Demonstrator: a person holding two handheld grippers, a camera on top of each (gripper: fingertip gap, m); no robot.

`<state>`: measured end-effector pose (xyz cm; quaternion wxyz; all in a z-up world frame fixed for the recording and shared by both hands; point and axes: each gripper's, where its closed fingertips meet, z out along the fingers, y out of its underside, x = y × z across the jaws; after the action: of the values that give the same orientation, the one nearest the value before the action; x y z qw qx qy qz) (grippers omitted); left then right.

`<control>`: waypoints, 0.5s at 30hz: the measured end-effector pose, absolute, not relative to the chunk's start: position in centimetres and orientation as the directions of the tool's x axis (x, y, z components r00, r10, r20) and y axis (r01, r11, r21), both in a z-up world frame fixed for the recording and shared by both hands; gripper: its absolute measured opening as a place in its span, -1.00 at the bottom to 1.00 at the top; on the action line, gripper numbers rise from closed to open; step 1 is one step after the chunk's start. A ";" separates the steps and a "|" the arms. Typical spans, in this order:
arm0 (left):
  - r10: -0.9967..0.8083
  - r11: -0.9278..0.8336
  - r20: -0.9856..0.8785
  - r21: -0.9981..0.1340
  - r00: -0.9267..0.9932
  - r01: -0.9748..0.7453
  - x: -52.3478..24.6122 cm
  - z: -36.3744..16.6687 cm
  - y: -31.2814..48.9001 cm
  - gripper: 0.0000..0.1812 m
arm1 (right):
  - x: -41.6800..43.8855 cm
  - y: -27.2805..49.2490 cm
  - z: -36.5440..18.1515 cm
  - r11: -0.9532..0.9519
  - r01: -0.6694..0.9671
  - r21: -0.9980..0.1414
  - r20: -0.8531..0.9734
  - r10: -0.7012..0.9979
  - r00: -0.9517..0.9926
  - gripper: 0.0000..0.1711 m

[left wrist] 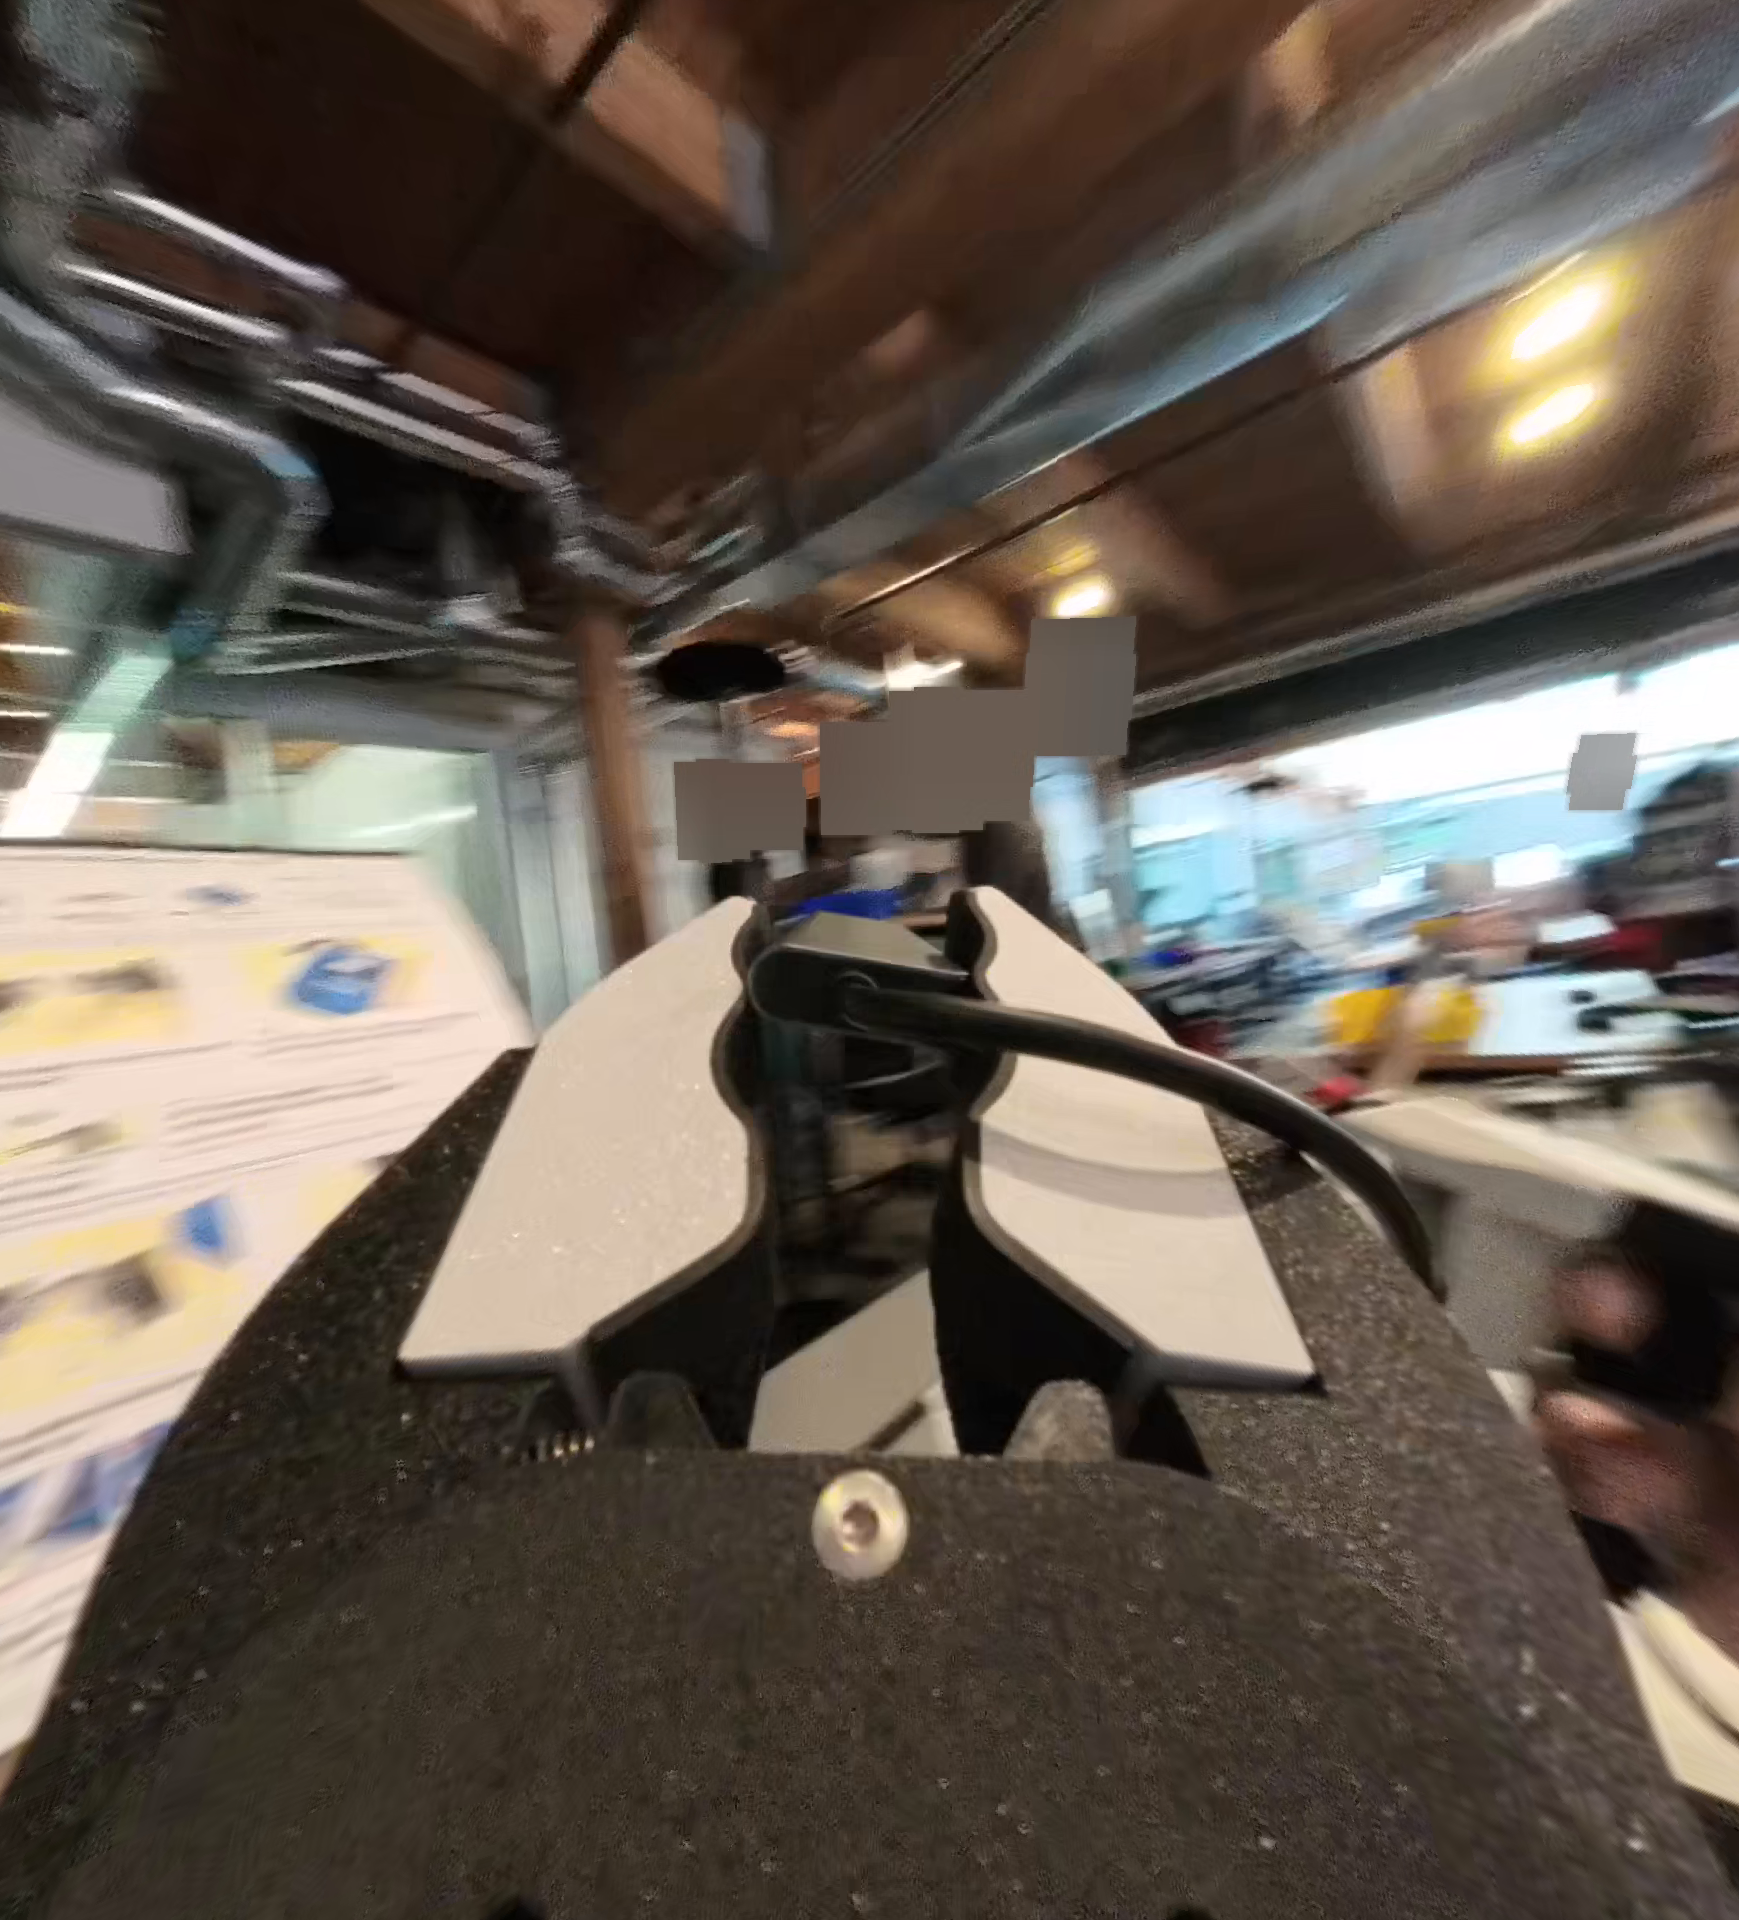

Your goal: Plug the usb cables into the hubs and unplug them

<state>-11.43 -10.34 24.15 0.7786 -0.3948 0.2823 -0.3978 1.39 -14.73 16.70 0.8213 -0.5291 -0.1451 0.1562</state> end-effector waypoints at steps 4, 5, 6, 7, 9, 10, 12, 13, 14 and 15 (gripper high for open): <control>-0.818 0.373 -0.236 -0.912 0.525 0.172 -11.6 22.5 -10.1 -0.64 | 6.9 -13.9 16.2 0.230 0.094 -0.969 0.209 0.551 0.808 -0.83; -0.820 0.377 -0.258 -0.916 0.511 0.141 -11.6 22.1 -10.6 -0.64 | 8.7 -13.2 15.4 0.134 0.140 -0.981 0.193 0.620 0.760 -0.83; -0.816 0.379 -0.275 -0.918 0.508 0.113 -11.7 21.7 -11.0 -0.64 | 10.4 -12.6 14.7 0.071 0.172 -0.982 0.173 0.690 0.703 -0.83; -0.809 0.383 -0.288 -0.920 0.512 0.087 -11.9 21.2 -11.2 -0.64 | 11.9 -11.7 14.0 0.061 0.210 -0.976 0.188 0.724 0.663 -0.83; -0.811 0.380 -0.297 -0.923 0.504 0.067 -12.0 20.5 -11.9 -0.64 | 14.3 -10.2 10.3 0.029 0.342 -0.939 0.231 0.790 0.568 -0.83; -0.819 0.373 -0.291 -0.925 0.494 0.075 -11.9 20.3 -12.3 -0.64 | 15.6 -9.2 7.9 -0.027 0.398 -0.917 0.221 0.796 0.563 -0.83; -0.834 0.363 -0.283 -0.928 0.473 0.085 -11.3 19.9 -12.9 -0.64 | 17.0 -8.7 3.4 -0.060 0.521 -0.851 0.240 0.838 0.489 -0.82; -0.837 0.361 -0.286 -0.929 0.467 0.078 -11.0 19.6 -13.1 -0.64 | 17.6 -8.2 1.9 -0.046 0.571 -0.820 0.283 0.834 0.473 -0.82; -0.837 0.360 -0.291 -0.931 0.463 0.064 -10.6 19.2 -13.1 -0.64 | 17.5 -8.2 1.0 -0.029 0.590 -0.807 0.294 0.847 0.443 -0.82; -0.837 0.358 -0.297 -0.932 0.460 0.050 -10.2 18.9 -13.1 -0.64 | 17.2 -8.3 0.2 -0.016 0.599 -0.801 0.290 0.864 0.412 -0.82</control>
<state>-10.23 -13.11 18.91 0.7115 -0.4731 0.4158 -0.3115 17.22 -8.27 0.21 0.4667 -0.6985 -0.5235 0.1420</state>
